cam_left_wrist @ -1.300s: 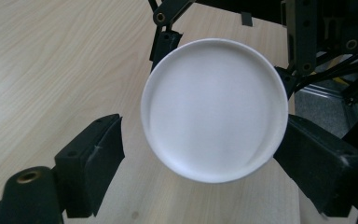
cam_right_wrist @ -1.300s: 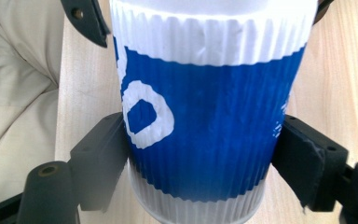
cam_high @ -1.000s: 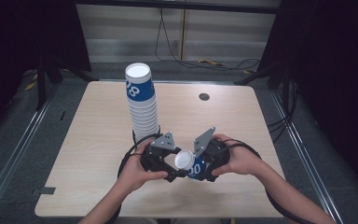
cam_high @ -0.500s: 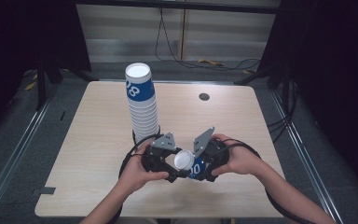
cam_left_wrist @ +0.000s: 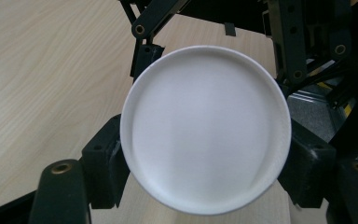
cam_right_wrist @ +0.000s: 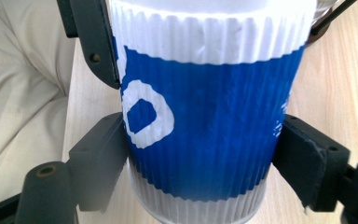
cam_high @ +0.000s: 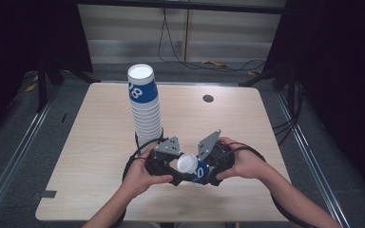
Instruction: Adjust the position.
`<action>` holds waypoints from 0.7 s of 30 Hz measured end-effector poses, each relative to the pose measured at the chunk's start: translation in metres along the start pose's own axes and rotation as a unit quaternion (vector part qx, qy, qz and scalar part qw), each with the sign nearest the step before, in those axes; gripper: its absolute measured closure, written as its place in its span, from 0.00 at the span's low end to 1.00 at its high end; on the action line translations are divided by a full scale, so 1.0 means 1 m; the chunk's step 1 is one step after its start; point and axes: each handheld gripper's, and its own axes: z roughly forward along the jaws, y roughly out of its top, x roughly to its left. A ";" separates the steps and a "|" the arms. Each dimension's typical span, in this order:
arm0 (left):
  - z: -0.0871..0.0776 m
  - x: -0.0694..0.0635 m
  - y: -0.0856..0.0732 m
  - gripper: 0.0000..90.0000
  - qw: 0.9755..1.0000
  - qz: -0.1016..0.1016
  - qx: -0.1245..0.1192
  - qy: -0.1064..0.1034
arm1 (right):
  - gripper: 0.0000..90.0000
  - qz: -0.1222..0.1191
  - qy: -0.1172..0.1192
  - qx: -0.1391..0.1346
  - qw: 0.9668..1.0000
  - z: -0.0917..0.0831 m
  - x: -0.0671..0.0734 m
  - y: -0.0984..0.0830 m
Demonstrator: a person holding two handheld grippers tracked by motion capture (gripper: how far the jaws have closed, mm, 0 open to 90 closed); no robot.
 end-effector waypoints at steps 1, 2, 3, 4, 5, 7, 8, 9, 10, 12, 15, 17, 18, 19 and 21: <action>-0.001 0.000 0.000 0.31 1.000 0.002 0.001 0.002 | 0.22 0.002 -0.001 -0.004 1.000 0.000 0.000 0.000; -0.002 0.000 0.001 0.31 1.000 0.001 0.000 0.003 | 0.22 0.005 -0.002 -0.008 1.000 -0.001 0.000 -0.001; -0.003 -0.001 0.001 0.31 1.000 0.000 -0.002 0.003 | 0.21 0.007 -0.003 -0.014 1.000 -0.001 0.000 -0.002; -0.003 -0.001 0.001 0.31 1.000 0.002 -0.003 0.005 | 0.20 0.013 -0.002 -0.017 1.000 -0.002 -0.001 -0.003; -0.004 -0.001 0.001 0.31 1.000 0.004 -0.003 0.006 | 0.17 0.021 -0.005 -0.019 1.000 -0.002 -0.002 -0.005; -0.006 0.000 0.001 0.31 1.000 0.004 -0.002 0.009 | 0.15 0.027 -0.010 -0.025 0.999 -0.002 -0.003 -0.009; -0.007 0.000 0.001 0.31 1.000 0.002 -0.001 0.011 | 0.15 0.034 -0.010 -0.025 0.999 -0.003 -0.003 -0.011; -0.008 0.001 0.001 0.31 1.000 0.002 0.000 0.012 | 0.15 0.037 -0.012 -0.028 0.999 -0.003 -0.003 -0.014; -0.009 0.001 0.000 0.31 1.000 0.000 -0.003 0.012 | 0.15 0.040 -0.012 -0.035 0.999 -0.003 -0.003 -0.016; -0.010 0.002 -0.001 0.31 1.000 -0.001 -0.003 0.014 | 0.15 0.052 -0.016 -0.045 0.997 -0.005 -0.004 -0.021; -0.011 0.003 -0.003 0.31 1.000 -0.007 -0.007 0.016 | 0.14 0.067 -0.021 -0.060 0.996 -0.006 -0.004 -0.028; -0.012 0.004 -0.003 0.31 1.000 -0.010 -0.013 0.014 | 0.14 0.075 -0.017 -0.076 0.994 -0.007 -0.005 -0.033; -0.012 0.004 -0.004 0.31 1.000 -0.012 -0.015 0.015 | 0.14 0.078 -0.018 -0.079 0.994 -0.007 -0.004 -0.034; -0.013 0.004 -0.004 0.31 1.000 -0.013 -0.016 0.017 | 0.14 0.081 -0.023 -0.085 0.993 -0.007 -0.004 -0.035; -0.014 0.005 -0.004 0.31 0.999 -0.020 -0.021 0.014 | 0.14 0.088 -0.027 -0.098 0.991 -0.008 -0.004 -0.039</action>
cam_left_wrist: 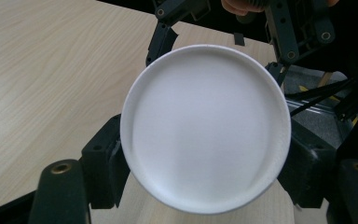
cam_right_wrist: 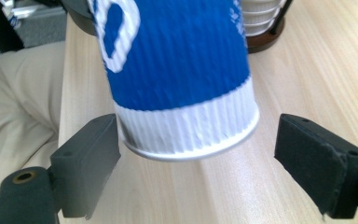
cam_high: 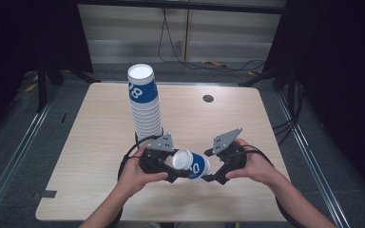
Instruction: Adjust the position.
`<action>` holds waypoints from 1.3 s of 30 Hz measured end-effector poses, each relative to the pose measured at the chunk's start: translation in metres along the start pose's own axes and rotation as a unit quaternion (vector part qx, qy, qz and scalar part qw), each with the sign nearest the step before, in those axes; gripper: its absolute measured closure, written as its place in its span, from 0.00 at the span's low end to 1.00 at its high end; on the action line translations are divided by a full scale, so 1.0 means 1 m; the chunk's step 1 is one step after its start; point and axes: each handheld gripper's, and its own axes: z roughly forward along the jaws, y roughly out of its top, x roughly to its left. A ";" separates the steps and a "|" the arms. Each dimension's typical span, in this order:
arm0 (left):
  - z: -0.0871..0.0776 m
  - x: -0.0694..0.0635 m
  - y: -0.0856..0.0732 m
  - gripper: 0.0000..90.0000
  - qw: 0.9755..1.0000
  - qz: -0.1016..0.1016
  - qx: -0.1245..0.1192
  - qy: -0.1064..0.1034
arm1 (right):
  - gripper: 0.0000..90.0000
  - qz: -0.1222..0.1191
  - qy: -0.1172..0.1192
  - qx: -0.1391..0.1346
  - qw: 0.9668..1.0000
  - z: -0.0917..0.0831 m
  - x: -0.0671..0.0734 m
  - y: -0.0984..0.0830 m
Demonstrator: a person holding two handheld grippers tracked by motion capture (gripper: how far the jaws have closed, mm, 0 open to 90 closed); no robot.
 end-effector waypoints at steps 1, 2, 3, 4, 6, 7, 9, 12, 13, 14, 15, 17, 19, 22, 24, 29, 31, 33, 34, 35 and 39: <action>-0.001 0.000 0.000 0.31 1.000 -0.001 0.000 0.000 | 0.15 0.005 -0.001 -0.008 1.000 0.000 0.000 -0.001; -0.001 0.000 0.000 0.31 1.000 -0.003 -0.006 0.003 | 0.14 0.012 -0.002 -0.017 1.000 -0.001 0.000 -0.003; -0.003 0.001 0.000 0.31 1.000 -0.005 -0.007 0.004 | 0.15 0.018 -0.004 -0.025 1.000 -0.002 -0.001 -0.006; -0.003 0.001 0.000 0.31 1.000 -0.006 -0.009 0.004 | 0.14 0.025 -0.006 -0.036 0.999 -0.002 -0.001 -0.009; -0.004 0.001 0.000 0.31 1.000 -0.007 -0.008 0.009 | 0.15 0.028 -0.011 -0.043 0.999 -0.002 -0.002 -0.011; -0.004 0.002 0.000 0.31 1.000 -0.008 -0.008 0.008 | 0.15 0.033 -0.011 -0.049 0.998 -0.002 -0.002 -0.012; -0.005 0.003 0.000 0.31 1.000 -0.015 -0.015 0.014 | 0.15 0.036 -0.015 -0.060 0.997 -0.003 -0.002 -0.014; -0.007 0.004 0.000 0.31 0.999 -0.020 -0.020 0.018 | 0.15 0.050 -0.017 -0.082 0.995 -0.003 -0.002 -0.016; -0.008 0.005 0.000 0.31 0.999 -0.022 -0.022 0.020 | 0.15 0.051 -0.020 -0.086 0.995 -0.002 -0.003 -0.016; -0.008 0.005 0.000 0.31 0.999 -0.025 -0.024 0.020 | 0.15 0.052 -0.028 -0.088 0.994 -0.002 -0.003 -0.016; -0.009 0.006 0.000 0.31 0.999 -0.027 -0.027 0.022 | 0.15 0.053 -0.029 -0.091 0.994 -0.002 -0.003 -0.017; -0.011 0.007 0.000 0.31 0.999 -0.027 -0.027 0.028 | 0.15 0.059 -0.026 -0.099 0.993 -0.001 -0.003 -0.018; -0.012 0.008 0.000 0.31 0.998 -0.035 -0.030 0.029 | 0.15 0.058 -0.027 -0.100 0.993 0.000 -0.003 -0.019; -0.012 0.009 0.000 0.31 0.998 -0.038 -0.033 0.033 | 0.15 0.060 -0.033 -0.114 0.991 0.002 -0.003 -0.022; -0.013 0.009 0.000 0.31 0.998 -0.040 -0.036 0.032 | 0.15 0.063 -0.035 -0.117 0.991 0.004 -0.002 -0.023; -0.013 0.009 0.001 0.31 0.998 -0.042 -0.040 0.034 | 0.15 0.063 -0.038 -0.123 0.990 0.010 -0.001 -0.025; -0.013 0.009 0.001 0.31 0.998 -0.043 -0.040 0.035 | 0.15 0.066 -0.038 -0.128 0.989 0.013 -0.001 -0.026; -0.012 0.009 0.000 0.31 0.998 -0.045 -0.040 0.033 | 0.15 0.065 -0.037 -0.130 0.989 0.016 0.000 -0.026; -0.012 0.009 0.000 0.31 0.998 -0.045 -0.039 0.034 | 0.15 0.066 -0.038 -0.133 0.988 0.018 0.000 -0.027; -0.011 0.009 0.000 0.31 0.998 -0.046 -0.039 0.032 | 0.15 0.066 -0.038 -0.134 0.988 0.019 0.000 -0.027; -0.011 0.009 0.000 0.31 0.998 -0.047 -0.038 0.034 | 0.14 0.068 -0.038 -0.135 0.988 0.024 0.001 -0.028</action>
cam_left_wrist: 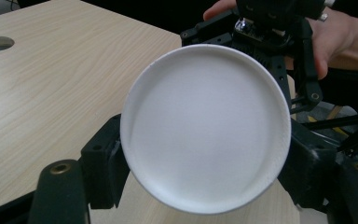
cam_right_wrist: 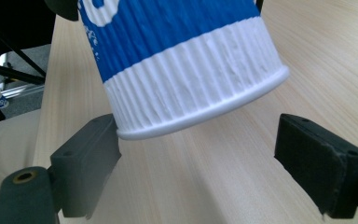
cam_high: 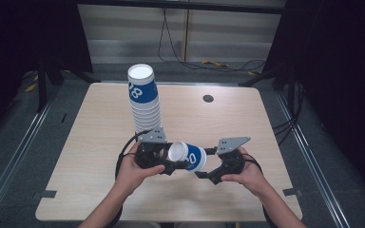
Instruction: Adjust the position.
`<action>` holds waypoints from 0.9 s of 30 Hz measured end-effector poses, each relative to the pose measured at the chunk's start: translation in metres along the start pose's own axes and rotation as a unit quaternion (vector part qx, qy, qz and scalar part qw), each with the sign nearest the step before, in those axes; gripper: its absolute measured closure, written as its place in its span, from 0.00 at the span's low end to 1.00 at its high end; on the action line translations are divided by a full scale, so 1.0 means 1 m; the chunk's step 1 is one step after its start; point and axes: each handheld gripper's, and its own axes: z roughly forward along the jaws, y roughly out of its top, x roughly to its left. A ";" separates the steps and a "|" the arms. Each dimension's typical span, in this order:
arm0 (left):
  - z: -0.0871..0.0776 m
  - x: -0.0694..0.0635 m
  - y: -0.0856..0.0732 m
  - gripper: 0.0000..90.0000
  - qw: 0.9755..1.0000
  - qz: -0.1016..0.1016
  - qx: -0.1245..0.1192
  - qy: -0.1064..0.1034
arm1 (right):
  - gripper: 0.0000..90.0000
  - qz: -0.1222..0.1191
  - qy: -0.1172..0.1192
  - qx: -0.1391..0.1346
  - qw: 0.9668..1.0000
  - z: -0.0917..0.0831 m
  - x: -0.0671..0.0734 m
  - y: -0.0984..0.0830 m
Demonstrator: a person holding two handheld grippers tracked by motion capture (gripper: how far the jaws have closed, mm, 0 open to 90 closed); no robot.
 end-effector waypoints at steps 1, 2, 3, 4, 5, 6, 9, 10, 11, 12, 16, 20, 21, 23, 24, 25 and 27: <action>0.000 0.000 0.000 0.31 1.000 0.000 -0.001 0.000 | 0.14 -0.001 -0.001 0.000 1.000 0.001 0.000 -0.001; 0.000 0.000 0.000 0.31 1.000 -0.001 -0.002 0.001 | 0.14 0.001 0.000 0.000 1.000 0.002 0.000 -0.001; 0.000 0.000 0.000 0.31 1.000 -0.001 -0.002 0.000 | 0.15 -0.001 -0.002 -0.004 1.000 0.003 0.001 -0.001; 0.000 0.000 0.000 0.31 1.000 -0.001 -0.001 -0.001 | 0.14 -0.001 -0.001 -0.007 1.000 0.003 0.001 -0.001; 0.000 0.000 0.000 0.31 1.000 -0.001 -0.002 0.001 | 0.14 0.001 0.002 -0.009 1.000 0.003 0.001 -0.001; 0.000 -0.001 0.000 0.31 1.000 -0.001 0.000 0.003 | 0.14 0.000 -0.001 -0.009 1.000 0.004 0.001 0.000; 0.002 -0.001 -0.001 0.31 1.000 -0.002 0.000 0.000 | 0.14 -0.004 -0.001 -0.009 1.000 0.006 0.001 0.000; 0.002 -0.001 -0.001 0.31 1.000 -0.002 0.000 -0.001 | 0.14 -0.006 -0.001 -0.011 1.000 0.007 0.002 0.000; 0.003 -0.001 -0.002 0.31 1.000 -0.003 0.000 -0.002 | 0.14 -0.007 0.000 -0.010 1.000 0.007 0.002 0.001; 0.003 -0.001 -0.002 0.31 1.000 -0.002 0.002 -0.001 | 0.14 -0.009 0.000 -0.008 1.000 0.007 0.002 0.001; 0.002 0.000 -0.003 0.31 1.000 -0.003 0.006 -0.001 | 0.14 -0.016 -0.003 -0.008 1.000 0.007 0.002 0.002; 0.002 0.000 -0.003 0.31 1.000 -0.004 0.006 -0.004 | 0.14 -0.020 -0.005 -0.008 1.000 0.006 0.002 0.003; 0.003 0.000 -0.003 0.31 1.000 -0.006 0.005 -0.006 | 0.14 -0.020 -0.005 -0.007 1.000 0.006 0.002 0.003; 0.003 0.000 -0.003 0.31 1.000 -0.005 0.006 -0.005 | 0.14 -0.022 -0.005 -0.008 1.000 0.005 0.002 0.003; 0.003 0.000 -0.003 0.31 1.000 -0.005 0.007 -0.006 | 0.14 -0.023 -0.007 -0.006 1.000 0.004 0.002 0.003; 0.003 0.000 -0.003 0.31 1.000 -0.005 0.007 -0.006 | 0.14 -0.023 -0.006 -0.008 1.000 0.004 0.002 0.003; 0.004 0.000 -0.003 0.31 1.000 -0.005 0.009 -0.007 | 0.14 -0.028 -0.007 -0.008 1.000 0.004 0.002 0.002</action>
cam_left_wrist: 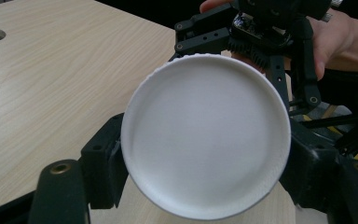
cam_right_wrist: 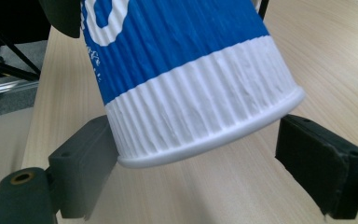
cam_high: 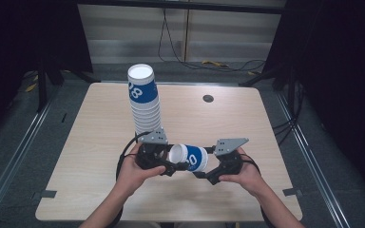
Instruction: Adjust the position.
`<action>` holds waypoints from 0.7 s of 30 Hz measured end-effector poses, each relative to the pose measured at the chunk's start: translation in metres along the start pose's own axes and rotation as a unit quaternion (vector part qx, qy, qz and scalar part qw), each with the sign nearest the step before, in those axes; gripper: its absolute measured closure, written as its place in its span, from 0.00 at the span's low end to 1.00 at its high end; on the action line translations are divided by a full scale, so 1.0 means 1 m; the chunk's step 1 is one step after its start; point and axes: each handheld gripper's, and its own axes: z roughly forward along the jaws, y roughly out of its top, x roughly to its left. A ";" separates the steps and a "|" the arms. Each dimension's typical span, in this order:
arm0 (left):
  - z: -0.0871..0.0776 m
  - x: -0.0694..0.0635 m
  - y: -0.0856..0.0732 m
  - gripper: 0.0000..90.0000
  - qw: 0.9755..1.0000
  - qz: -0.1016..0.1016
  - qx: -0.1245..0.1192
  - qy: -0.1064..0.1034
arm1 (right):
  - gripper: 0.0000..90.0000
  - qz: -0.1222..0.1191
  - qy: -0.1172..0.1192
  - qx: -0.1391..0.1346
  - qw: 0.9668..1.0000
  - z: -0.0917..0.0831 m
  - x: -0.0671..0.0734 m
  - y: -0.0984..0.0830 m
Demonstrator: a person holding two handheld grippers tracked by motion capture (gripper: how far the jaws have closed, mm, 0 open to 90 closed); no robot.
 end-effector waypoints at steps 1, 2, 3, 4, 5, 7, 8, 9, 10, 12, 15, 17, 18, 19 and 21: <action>0.001 0.000 0.000 0.31 1.000 -0.001 -0.001 -0.001 | 0.14 0.000 0.000 0.001 1.000 0.000 0.000 0.000; 0.001 0.000 -0.001 0.31 1.000 -0.002 0.000 -0.001 | 0.13 -0.001 0.001 0.000 1.000 0.001 0.000 0.000; 0.001 0.000 -0.001 0.31 1.000 0.000 0.003 -0.001 | 0.13 -0.003 0.001 0.001 1.000 0.001 0.000 0.000; 0.002 0.000 -0.001 0.31 1.000 -0.001 0.004 -0.002 | 0.13 -0.003 0.001 0.000 1.000 0.001 0.001 -0.001; 0.002 0.000 -0.001 0.31 1.000 -0.002 0.005 -0.003 | 0.13 -0.001 0.001 0.002 1.000 0.002 0.001 -0.001; 0.003 0.000 -0.001 0.31 1.000 0.000 0.008 -0.005 | 0.13 -0.003 0.003 0.001 1.000 0.002 0.001 -0.001; 0.003 0.000 -0.001 0.31 1.000 0.001 0.010 -0.004 | 0.13 -0.003 0.003 0.003 1.000 0.003 0.001 -0.002; 0.003 0.000 -0.001 0.31 1.000 0.001 0.012 -0.004 | 0.13 -0.002 0.004 0.006 1.000 0.003 0.001 -0.002; 0.003 0.000 -0.001 0.31 1.000 0.001 0.013 -0.002 | 0.13 0.001 0.003 0.010 1.000 0.003 0.001 -0.002; 0.003 0.000 -0.001 0.31 1.000 0.000 0.011 -0.004 | 0.13 0.000 0.002 0.011 1.000 0.003 0.001 -0.002; 0.003 0.000 -0.002 0.31 1.000 -0.001 0.013 -0.003 | 0.13 0.003 0.000 0.012 1.000 0.002 0.001 -0.002; 0.003 0.000 -0.002 0.31 1.000 -0.001 0.014 -0.004 | 0.13 0.004 0.000 0.013 1.000 0.002 0.001 -0.003; 0.002 0.000 -0.002 0.31 1.000 0.000 0.014 -0.003 | 0.13 0.002 0.000 0.015 1.000 0.001 0.001 -0.003; 0.002 0.001 -0.001 0.31 1.000 0.000 0.013 -0.003 | 0.13 -0.001 -0.002 0.015 1.000 0.001 0.001 -0.003; 0.002 0.000 -0.001 0.31 1.000 -0.001 0.012 -0.006 | 0.13 0.002 -0.001 0.014 1.000 0.001 0.000 -0.003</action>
